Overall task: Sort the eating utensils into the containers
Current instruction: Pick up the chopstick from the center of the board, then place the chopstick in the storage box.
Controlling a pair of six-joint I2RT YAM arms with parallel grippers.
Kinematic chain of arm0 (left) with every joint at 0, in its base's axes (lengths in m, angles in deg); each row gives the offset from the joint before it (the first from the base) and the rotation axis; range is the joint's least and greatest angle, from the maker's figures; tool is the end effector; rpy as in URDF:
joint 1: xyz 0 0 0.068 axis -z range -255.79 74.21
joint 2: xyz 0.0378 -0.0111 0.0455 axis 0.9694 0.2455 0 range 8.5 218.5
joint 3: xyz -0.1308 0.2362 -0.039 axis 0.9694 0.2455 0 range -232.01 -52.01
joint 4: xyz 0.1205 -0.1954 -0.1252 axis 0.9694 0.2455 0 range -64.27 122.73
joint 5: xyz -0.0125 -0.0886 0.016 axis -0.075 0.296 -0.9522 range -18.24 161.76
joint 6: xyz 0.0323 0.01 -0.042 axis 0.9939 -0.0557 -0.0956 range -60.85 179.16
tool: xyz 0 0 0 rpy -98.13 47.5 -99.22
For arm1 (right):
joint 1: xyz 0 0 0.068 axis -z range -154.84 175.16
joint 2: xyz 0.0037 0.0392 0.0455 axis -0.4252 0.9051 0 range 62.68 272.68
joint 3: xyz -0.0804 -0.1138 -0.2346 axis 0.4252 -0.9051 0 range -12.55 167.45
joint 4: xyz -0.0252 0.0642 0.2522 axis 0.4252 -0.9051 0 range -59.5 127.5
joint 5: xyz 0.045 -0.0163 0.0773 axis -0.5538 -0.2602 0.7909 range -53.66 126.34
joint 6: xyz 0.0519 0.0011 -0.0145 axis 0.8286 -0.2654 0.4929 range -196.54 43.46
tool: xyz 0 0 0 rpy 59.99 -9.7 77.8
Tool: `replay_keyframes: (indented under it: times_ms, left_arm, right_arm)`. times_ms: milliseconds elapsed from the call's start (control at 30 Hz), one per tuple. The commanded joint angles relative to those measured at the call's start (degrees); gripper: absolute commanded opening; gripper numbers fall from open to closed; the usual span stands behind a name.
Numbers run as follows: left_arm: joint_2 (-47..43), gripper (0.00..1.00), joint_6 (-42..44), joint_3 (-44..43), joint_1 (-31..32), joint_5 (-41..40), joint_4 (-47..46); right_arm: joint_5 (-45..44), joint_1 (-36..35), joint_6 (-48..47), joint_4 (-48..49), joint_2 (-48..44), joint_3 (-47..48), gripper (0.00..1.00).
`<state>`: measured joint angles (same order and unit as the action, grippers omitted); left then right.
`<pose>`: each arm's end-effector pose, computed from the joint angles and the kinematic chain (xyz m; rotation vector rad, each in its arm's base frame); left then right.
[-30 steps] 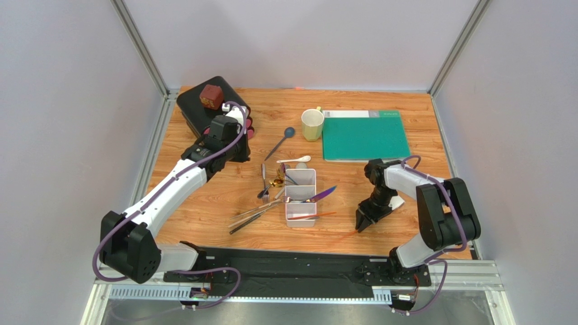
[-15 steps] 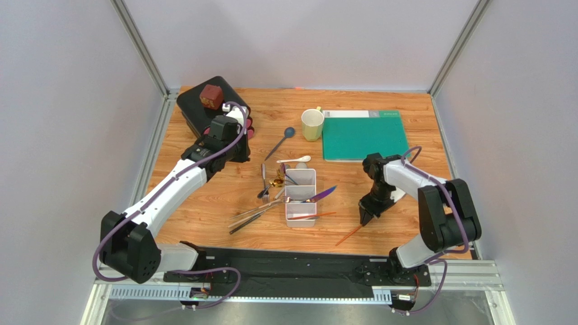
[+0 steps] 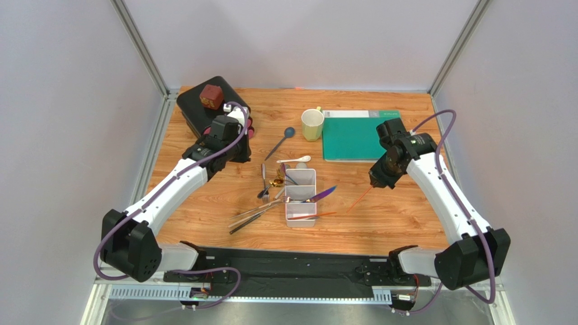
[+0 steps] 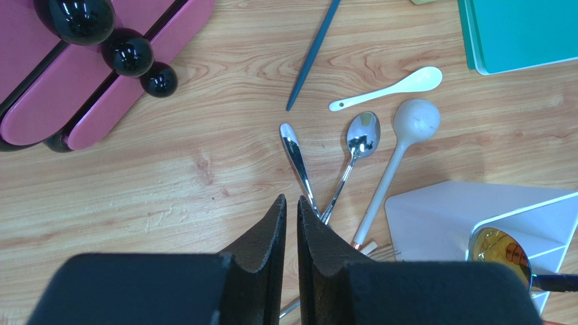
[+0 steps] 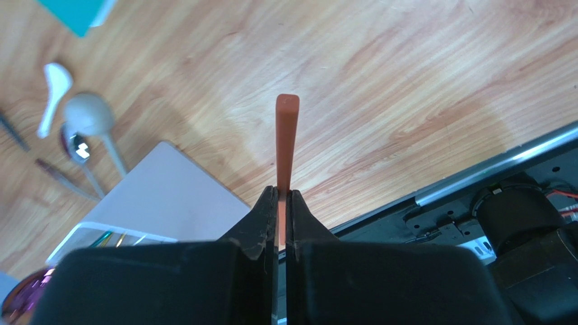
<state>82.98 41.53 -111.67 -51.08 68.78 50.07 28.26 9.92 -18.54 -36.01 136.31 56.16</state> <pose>0.2611 -0.1180 0.2940 0.1125 2.2723 -0.3352 0.2104 0.0522 0.2985 1.0749 2.6891 0.0110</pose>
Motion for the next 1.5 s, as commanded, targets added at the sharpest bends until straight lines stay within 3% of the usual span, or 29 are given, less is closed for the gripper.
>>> replay_keyframes:
  times_ms: [0,233,500,1033,1467]
  left_arm:
    - [0.7,0.16,1.1,-0.6,-0.3,1.2,-1.8]
    - [0.9,0.16,1.0,-0.5,-0.2,1.8,-2.0]
    - [0.1,0.16,1.6,0.2,-0.3,2.2,-1.5]
    - [-1.0,0.15,2.2,1.7,-0.3,2.5,-1.9]
    - [-2.4,0.15,2.9,3.2,-0.3,1.6,-3.0]
  right_arm:
    - [-2.1,-2.5,-2.1,-6.9,-2.9,8.1,0.00]
    - [-0.8,-8.9,6.5,-6.8,-5.1,15.1,0.00]
    - [-4.5,-20.8,8.8,-0.7,-2.1,14.4,0.00]
    - [-14.5,-31.5,2.0,17.7,1.8,7.9,0.00]
    - [-24.4,-36.7,1.2,27.0,2.0,0.6,0.00]
